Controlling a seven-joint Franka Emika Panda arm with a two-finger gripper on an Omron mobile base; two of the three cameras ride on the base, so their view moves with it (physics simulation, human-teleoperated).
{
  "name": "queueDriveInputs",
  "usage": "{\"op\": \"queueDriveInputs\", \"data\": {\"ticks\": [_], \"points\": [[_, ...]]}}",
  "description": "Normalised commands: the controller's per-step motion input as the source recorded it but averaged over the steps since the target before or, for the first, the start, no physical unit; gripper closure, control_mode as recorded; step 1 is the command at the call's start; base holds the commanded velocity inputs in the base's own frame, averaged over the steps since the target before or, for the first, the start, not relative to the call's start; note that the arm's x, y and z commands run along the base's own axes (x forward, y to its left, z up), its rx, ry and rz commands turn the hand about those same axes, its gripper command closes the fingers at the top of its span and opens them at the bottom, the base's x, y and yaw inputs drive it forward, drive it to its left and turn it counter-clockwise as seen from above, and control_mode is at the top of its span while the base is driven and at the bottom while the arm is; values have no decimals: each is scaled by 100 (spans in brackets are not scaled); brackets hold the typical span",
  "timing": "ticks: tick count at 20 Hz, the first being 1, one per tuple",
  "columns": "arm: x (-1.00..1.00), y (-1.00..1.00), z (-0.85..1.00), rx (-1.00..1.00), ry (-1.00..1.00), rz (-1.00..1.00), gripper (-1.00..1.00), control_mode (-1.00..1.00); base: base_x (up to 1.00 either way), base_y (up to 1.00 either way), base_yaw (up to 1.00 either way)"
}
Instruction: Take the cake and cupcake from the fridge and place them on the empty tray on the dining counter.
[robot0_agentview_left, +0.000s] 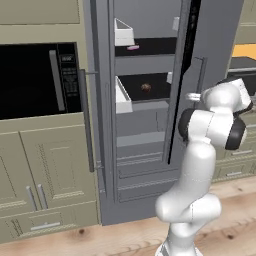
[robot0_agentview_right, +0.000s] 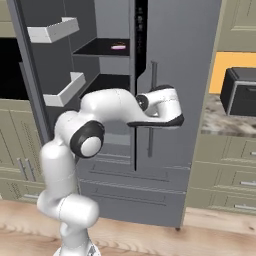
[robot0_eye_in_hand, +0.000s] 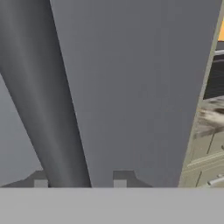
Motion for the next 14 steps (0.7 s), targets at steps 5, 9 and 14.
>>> {"op": "queueDriveInputs", "data": {"ticks": [5, 9, 14], "points": [[-100, -100, 9, 8, 0, -4, 100, -100, 0, 0, 0], [-95, -100, 32, 13, 1, -8, 100, -100, 0, 0, 0], [-87, -84, 91, 27, 4, -28, 100, -100, 0, 0, 0]]}}
